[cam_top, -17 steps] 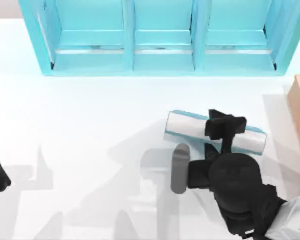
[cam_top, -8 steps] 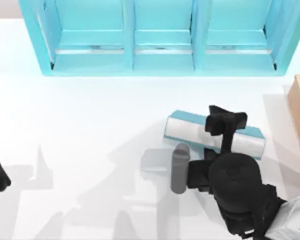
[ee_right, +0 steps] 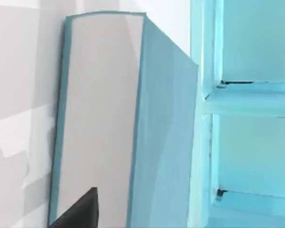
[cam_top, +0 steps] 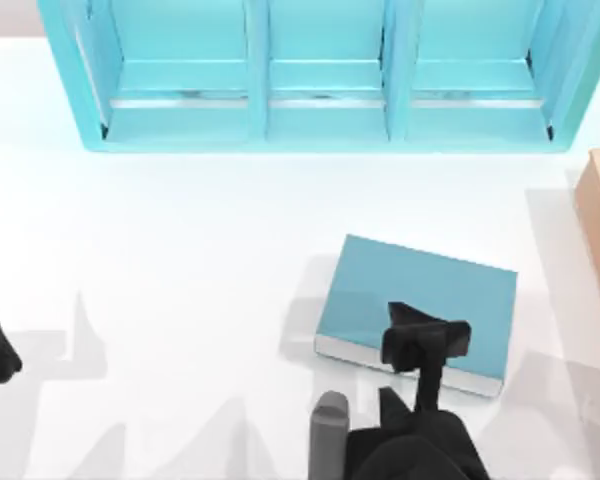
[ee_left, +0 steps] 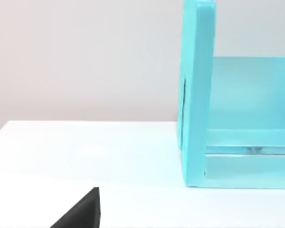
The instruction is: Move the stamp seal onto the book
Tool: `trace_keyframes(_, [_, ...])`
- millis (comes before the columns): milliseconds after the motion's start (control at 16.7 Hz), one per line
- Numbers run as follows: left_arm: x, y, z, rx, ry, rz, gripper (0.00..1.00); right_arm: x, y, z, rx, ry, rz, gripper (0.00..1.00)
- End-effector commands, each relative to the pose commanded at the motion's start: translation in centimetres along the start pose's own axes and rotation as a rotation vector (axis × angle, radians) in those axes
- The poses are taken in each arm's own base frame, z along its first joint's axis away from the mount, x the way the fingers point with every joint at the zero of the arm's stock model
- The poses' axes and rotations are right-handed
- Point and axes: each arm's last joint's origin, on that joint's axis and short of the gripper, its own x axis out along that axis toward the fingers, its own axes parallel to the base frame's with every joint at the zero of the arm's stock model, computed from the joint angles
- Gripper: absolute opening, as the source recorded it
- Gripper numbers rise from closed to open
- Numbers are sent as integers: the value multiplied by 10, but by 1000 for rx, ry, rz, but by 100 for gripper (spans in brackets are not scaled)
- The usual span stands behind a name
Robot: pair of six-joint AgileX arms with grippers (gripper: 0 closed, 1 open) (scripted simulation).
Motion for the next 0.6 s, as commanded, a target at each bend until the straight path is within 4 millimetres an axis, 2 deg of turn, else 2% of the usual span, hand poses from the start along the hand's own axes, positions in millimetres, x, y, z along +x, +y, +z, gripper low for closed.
trace_keyframes(180, [0, 0, 0, 0, 0, 0, 100, -37, 13, 2, -25, -4, 2, 100])
trace_keyframes(300, [0, 0, 0, 0, 0, 0, 100, -55, 16, -1, -41, 5, -19, 100])
trace_keyframes(600, [0, 0, 0, 0, 0, 0, 100, -72, 11, -11, -35, 39, -81, 100])
